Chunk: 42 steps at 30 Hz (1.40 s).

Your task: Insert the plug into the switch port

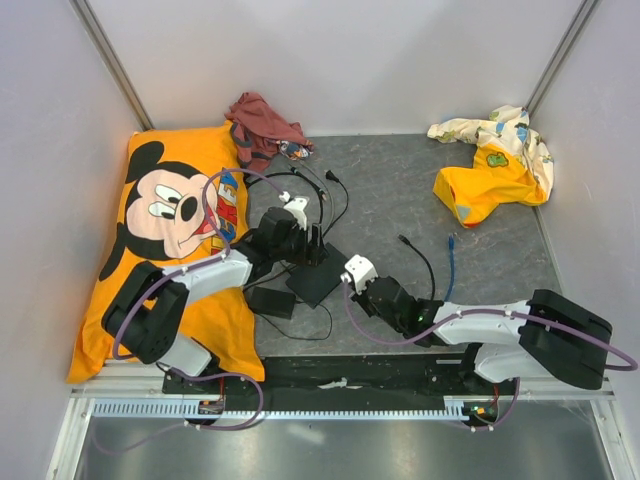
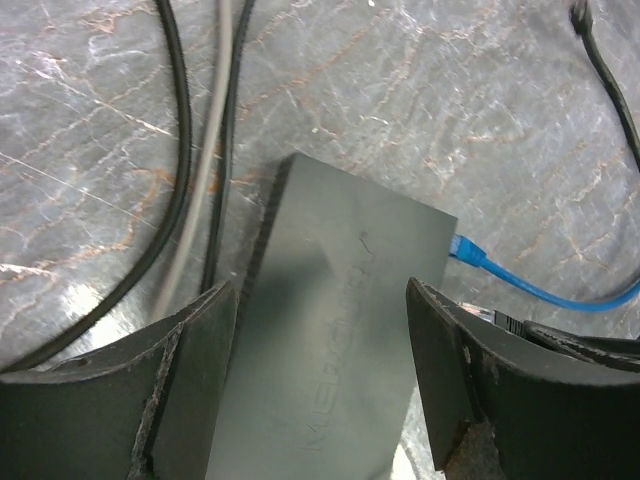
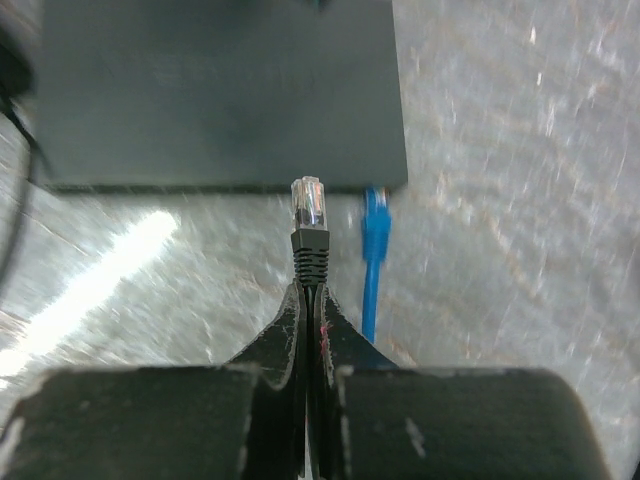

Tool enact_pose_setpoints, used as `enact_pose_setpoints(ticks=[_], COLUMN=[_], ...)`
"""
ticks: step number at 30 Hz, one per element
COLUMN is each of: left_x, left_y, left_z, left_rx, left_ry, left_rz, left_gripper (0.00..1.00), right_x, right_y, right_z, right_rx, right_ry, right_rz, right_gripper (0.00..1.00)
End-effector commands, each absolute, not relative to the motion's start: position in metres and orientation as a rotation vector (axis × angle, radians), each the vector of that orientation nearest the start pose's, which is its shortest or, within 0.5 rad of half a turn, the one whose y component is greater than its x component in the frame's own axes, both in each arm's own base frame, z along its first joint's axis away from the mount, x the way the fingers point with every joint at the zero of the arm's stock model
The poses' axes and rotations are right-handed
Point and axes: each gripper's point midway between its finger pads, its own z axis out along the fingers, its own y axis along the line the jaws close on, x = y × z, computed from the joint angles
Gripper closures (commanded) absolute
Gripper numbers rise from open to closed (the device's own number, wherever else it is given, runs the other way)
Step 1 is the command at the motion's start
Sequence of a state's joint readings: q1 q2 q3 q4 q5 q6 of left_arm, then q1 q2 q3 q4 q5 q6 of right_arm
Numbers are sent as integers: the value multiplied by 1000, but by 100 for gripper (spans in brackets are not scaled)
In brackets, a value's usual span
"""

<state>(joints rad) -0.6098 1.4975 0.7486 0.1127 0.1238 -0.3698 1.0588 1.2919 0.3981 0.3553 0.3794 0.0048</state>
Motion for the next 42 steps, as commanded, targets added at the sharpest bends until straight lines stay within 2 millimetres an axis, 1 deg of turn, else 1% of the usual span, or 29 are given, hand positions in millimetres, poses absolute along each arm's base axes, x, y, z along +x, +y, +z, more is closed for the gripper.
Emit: enact_pose_setpoints(ticks=[1, 5, 6, 8, 13, 17, 18, 21, 24, 28, 29, 30, 33, 38, 40, 42], left_x=[315, 314, 314, 311, 310, 308, 304, 302, 300, 299, 299, 298, 297, 297, 298, 299], left_y=[-266, -270, -270, -269, -267, -267, -264, -264, -264, -265, -265, -265, -265, -266, -266, -266], left_z=[86, 78, 73, 66, 62, 58, 55, 51, 49, 47, 47, 46, 46, 46, 46, 47], left_rx=[411, 430, 437, 441, 432, 424, 424, 417, 417, 417, 418, 419, 419, 420, 418, 417], left_ry=[2224, 2260, 2277, 2308, 2345, 2367, 2394, 2418, 2434, 2447, 2449, 2454, 2456, 2458, 2460, 2458], left_rz=[-694, -706, -704, -693, -678, -679, -672, -672, -675, -676, -677, -678, -681, -684, -682, -686], left_gripper=[25, 25, 25, 25, 25, 25, 25, 26, 26, 26, 27, 27, 27, 27, 27, 27], right_x=[224, 225, 225, 226, 227, 227, 227, 225, 224, 224, 227, 227, 230, 230, 227, 225], right_y=[256, 251, 251, 252, 259, 263, 265, 270, 270, 270, 265, 265, 258, 261, 265, 266], right_z=[59, 47, 46, 45, 44, 43, 43, 43, 43, 49, 52, 54, 56, 51, 49, 44], right_rx=[-739, -740, -741, -745, -753, -800, -809, -825, -831, -805, -779, -766, -737, -761, -787, -803], right_ry=[1859, 1868, 1866, 1856, 1831, 1801, 1795, 1783, 1770, 1749, 1746, 1738, 1735, 1740, 1744, 1759], right_rz=[267, 235, 232, 231, 249, 219, 216, 197, 165, 133, 102, 96, 53, 51, 70, 71], right_gripper=[100, 100, 100, 100, 100, 100, 100, 100, 100, 100, 100, 100, 100, 100, 100, 100])
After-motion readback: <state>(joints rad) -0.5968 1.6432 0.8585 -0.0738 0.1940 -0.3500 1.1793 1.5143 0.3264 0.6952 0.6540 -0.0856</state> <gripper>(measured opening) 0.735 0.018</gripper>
